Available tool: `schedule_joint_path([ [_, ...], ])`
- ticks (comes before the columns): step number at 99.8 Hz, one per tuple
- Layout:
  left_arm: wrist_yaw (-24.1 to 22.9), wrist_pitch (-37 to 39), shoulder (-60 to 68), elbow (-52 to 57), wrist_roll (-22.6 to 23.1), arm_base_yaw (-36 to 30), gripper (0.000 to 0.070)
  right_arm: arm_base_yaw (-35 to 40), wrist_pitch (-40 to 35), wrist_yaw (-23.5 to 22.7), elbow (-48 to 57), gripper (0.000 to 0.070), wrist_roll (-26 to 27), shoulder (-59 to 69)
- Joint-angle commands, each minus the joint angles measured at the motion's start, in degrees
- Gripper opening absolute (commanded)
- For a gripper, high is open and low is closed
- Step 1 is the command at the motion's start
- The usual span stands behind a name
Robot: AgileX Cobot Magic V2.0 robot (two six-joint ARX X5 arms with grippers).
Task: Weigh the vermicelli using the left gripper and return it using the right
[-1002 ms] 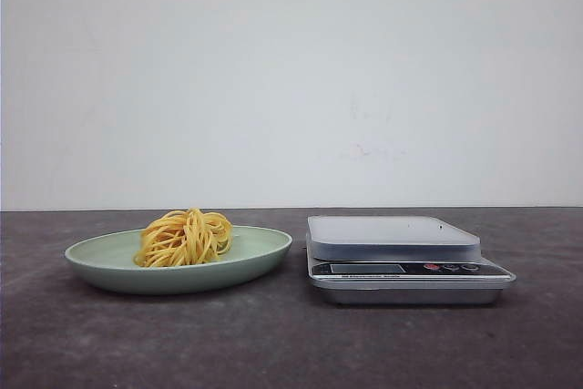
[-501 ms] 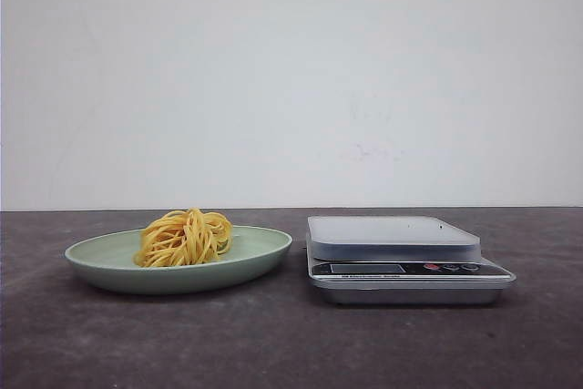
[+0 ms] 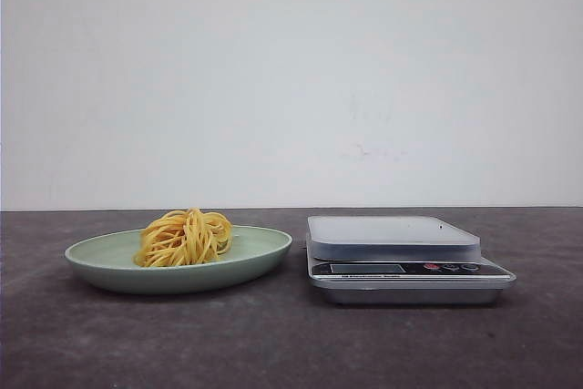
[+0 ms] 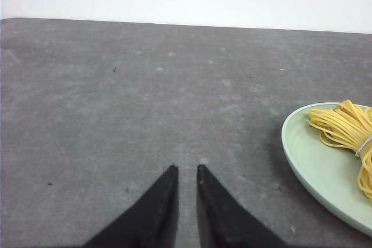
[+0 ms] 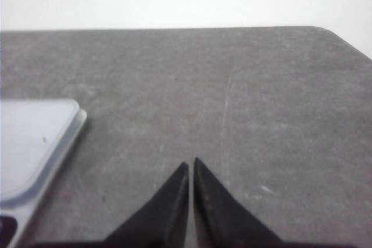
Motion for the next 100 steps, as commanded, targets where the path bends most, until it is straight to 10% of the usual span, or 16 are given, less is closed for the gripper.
schedule_joint_path([
  [1,0.1,0.3,0.0,-1.0,-1.8,0.1,0.0006,0.0,2.4,-0.1,-0.1,0.0006,4.0,-0.1],
  [13,0.2,2.0,0.1,-1.0,-3.6,0.1,0.0005,0.0,4.8,-3.4,0.3,0.0006,9.2,-0.1],
  [32,0.7,6.2,1.1,6.8,-18.9,-0.5,0.0011,0.0,1.9,-6.9,7.8,0.0004,23.1,0.4],
  [64,2.8,-2.0,21.6,35.6,-10.8,-0.5,0.002,0.0,-10.8,-9.6,31.2,0.0004,12.6,9.9],
  [74,6.3,-2.3,25.5,39.3,-10.4,-0.5,0.024,0.0,-14.6,-10.1,36.1,0.0012,9.9,11.2],
  [84,10.4,-3.1,27.5,40.9,-10.4,-0.5,0.0523,0.0,-17.3,-10.0,39.8,0.0214,7.3,12.6],
  [92,14.2,-3.7,28.1,41.1,-10.8,-0.5,0.0521,0.0,-18.8,-10.3,42.2,0.0417,6.2,13.9],
  [100,16.8,-3.6,28.3,41.2,-12.6,-0.5,0.0522,0.0,-20.7,-10.5,44.2,0.0469,4.9,15.3],
])
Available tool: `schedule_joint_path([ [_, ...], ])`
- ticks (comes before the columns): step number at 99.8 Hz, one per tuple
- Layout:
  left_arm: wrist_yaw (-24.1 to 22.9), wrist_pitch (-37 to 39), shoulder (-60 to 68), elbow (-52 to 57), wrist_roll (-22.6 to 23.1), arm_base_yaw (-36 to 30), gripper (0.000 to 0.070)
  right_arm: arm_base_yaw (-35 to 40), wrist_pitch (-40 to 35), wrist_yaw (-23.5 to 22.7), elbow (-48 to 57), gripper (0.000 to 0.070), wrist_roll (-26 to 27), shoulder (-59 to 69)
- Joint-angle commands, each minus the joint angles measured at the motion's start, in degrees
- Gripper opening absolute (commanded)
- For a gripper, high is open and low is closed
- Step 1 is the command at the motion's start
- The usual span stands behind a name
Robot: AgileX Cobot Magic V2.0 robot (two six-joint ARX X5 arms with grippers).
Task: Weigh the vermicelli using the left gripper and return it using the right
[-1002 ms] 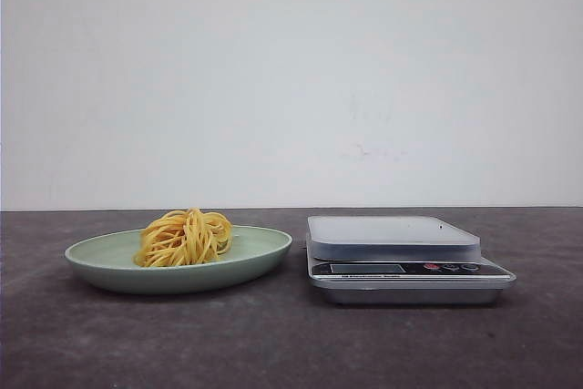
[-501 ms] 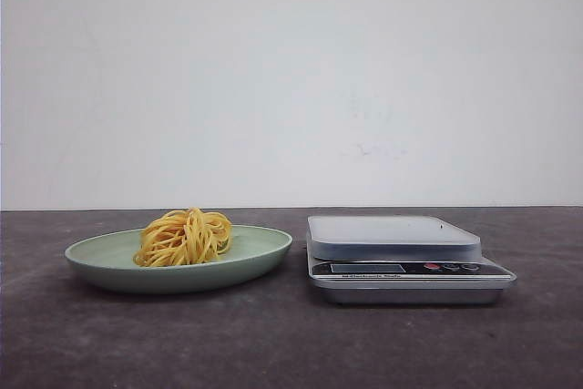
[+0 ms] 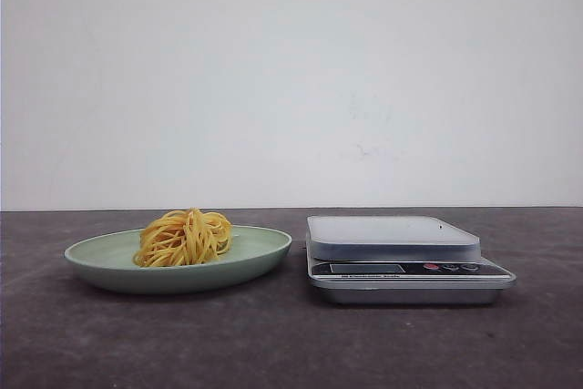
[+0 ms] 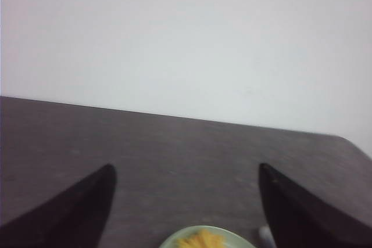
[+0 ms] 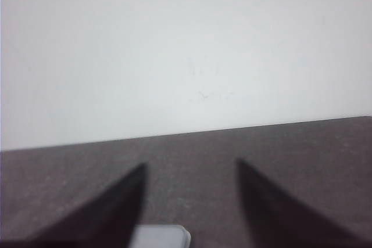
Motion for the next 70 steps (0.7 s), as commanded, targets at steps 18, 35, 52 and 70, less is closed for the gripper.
schedule_joint_path([
  [18,4.3,1.2,3.7,3.7,-4.7,-0.7,0.0522,0.0,-3.4,-2.8,4.8,0.047,-3.3,4.9],
  [35,5.9,0.8,15.0,9.4,-4.5,-4.4,0.0522,0.0,-3.9,-5.1,5.4,0.047,-3.3,8.1],
  [52,2.3,-3.5,30.1,16.7,-3.5,-11.5,0.052,0.0,-5.1,-6.1,5.4,0.047,-3.4,10.2],
  [70,-1.5,-7.9,44.8,23.3,-2.5,-16.7,0.0509,0.0,-5.2,-6.1,5.4,0.047,-3.5,10.6],
])
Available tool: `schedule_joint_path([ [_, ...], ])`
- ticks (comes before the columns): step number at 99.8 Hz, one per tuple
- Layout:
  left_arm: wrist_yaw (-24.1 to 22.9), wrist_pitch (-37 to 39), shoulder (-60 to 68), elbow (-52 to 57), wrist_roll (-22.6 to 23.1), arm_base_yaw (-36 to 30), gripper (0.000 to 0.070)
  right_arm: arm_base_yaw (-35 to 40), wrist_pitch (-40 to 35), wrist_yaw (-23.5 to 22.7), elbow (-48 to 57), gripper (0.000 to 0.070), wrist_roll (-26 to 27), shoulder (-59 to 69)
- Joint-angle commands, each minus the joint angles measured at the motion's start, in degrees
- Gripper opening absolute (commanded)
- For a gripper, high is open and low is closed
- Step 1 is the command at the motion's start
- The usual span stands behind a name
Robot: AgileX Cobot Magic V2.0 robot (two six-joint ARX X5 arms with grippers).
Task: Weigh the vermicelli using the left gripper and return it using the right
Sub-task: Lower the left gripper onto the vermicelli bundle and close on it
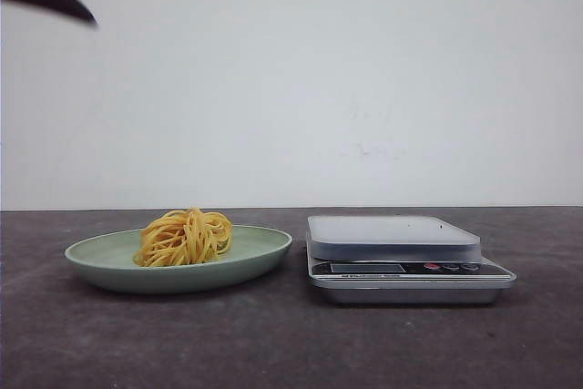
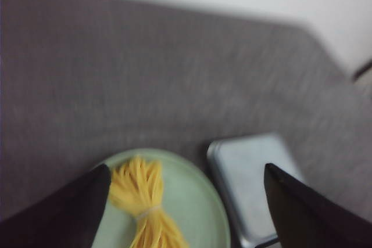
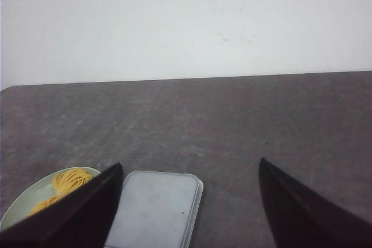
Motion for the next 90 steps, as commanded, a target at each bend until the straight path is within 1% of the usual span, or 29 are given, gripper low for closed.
schedule_joint_path([
  [1,-1.4,-0.1,4.6,2.9,0.9,-1.4,0.0509,0.0,0.5,-0.2,0.9,0.047,-0.7,0.2],
  [12,-3.6,-1.6,11.9,5.5,0.9,-3.9,0.0495,0.0,0.2,-0.3,0.9,0.047,-0.7,0.2],
  [21,-5.2,-1.7,16.7,6.3,1.1,-5.7,0.0386,0.0,-0.3,-0.2,0.9,0.047,-0.9,0.2],
  [23,-6.0,-1.7,17.5,6.3,1.1,-6.0,0.0379,0.0,-0.4,-0.2,0.9,0.047,-1.2,0.2],
  [30,-7.9,-1.9,20.5,6.3,1.1,-7.4,0.0382,0.0,-0.9,-0.1,0.9,0.047,-1.7,0.2],
  [40,-8.2,-2.4,24.1,6.3,1.1,-8.7,0.0383,0.0,-1.6,-0.1,0.9,0.047,-2.0,0.2],
  [55,-10.6,-3.1,27.6,6.3,1.8,-10.3,0.0384,0.0,-3.0,-0.1,0.9,0.047,-2.2,0.2],
  [76,-11.2,-5.3,30.1,6.3,1.6,-11.1,0.0385,0.0,-4.0,-0.2,0.9,0.047,-2.2,0.2],
  [90,-12.1,-4.9,30.2,6.3,1.6,-11.2,0.0386,0.0,-4.1,-0.3,1.0,0.047,-2.1,0.1],
])
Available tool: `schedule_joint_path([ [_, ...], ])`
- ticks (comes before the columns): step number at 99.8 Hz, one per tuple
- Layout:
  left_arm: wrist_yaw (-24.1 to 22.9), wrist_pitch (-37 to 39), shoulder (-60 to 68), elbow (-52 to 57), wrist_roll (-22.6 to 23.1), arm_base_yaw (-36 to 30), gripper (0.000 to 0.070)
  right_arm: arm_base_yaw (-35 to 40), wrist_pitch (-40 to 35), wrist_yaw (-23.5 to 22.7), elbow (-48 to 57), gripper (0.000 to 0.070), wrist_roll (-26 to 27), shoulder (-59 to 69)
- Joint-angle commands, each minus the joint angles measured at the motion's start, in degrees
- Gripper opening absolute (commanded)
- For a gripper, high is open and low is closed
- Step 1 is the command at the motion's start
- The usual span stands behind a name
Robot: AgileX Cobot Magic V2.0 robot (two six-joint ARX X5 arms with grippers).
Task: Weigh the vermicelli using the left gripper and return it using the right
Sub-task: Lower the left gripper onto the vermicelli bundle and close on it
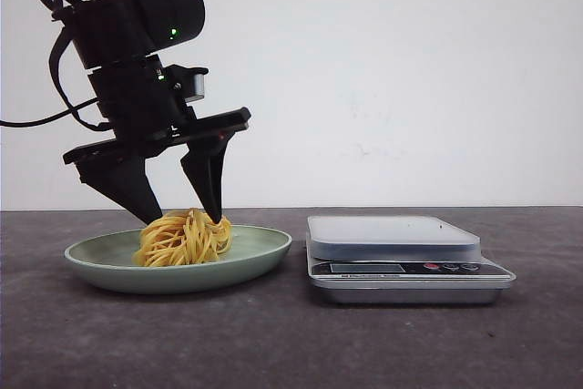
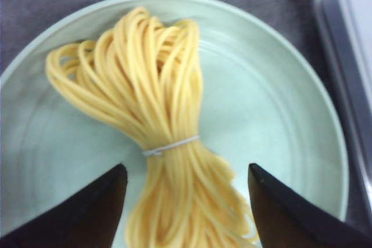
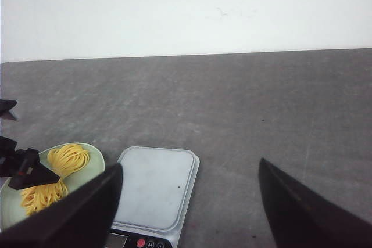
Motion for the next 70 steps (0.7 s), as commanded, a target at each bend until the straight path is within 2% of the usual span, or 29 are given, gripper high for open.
schedule_joint_path([
  [1,-0.3,0.7,1.0,1.2,0.5,-0.5,0.0386,0.0,0.4,-0.3,1.0,0.047,-0.5,0.1],
  [53,-0.2,2.9,4.2,1.2,0.4,-0.5,0.0374,0.0,0.4,-0.2,1.6,0.047,-0.2,0.1],
  [56,-0.2,3.2,4.2,1.2,0.4,-0.5,0.0332,0.0,0.4,-0.2,1.6,0.047,-0.2,0.1],
  [65,0.0,3.6,4.2,1.2,0.6,-0.5,0.0097,0.0,0.2,-0.2,1.6,0.047,-0.2,0.1],
  [70,0.2,3.4,4.2,1.2,1.0,-0.5,0.0003,0.0,0.2,-0.2,1.6,0.047,-0.2,0.1],
])
